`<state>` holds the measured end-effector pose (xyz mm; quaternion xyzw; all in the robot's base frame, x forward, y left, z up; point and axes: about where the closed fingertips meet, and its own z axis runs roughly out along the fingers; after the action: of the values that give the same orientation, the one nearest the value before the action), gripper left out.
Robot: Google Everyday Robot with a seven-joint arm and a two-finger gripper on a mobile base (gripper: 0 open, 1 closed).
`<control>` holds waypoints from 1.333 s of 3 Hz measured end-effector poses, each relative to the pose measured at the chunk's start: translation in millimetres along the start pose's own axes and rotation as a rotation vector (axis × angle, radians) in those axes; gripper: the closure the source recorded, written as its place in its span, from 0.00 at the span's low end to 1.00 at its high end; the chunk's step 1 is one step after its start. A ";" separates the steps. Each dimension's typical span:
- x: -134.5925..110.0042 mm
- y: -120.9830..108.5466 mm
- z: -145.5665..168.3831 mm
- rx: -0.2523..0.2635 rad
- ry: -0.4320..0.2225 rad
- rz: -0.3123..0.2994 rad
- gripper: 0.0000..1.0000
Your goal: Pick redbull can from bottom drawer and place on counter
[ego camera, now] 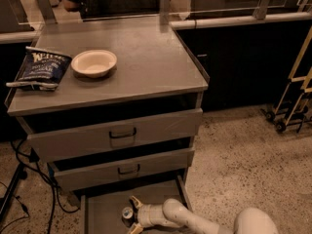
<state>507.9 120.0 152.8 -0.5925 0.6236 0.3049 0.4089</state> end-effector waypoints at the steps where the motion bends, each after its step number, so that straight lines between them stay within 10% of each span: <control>1: 0.0 0.1 0.1 0.000 0.000 0.000 0.16; 4: 0.0 0.1 0.1 0.000 0.000 0.000 0.94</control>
Offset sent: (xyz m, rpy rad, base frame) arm 0.0000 0.0000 0.0000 0.0000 0.0000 0.0000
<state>507.8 120.1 152.7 -0.5925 0.6235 0.3050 0.4088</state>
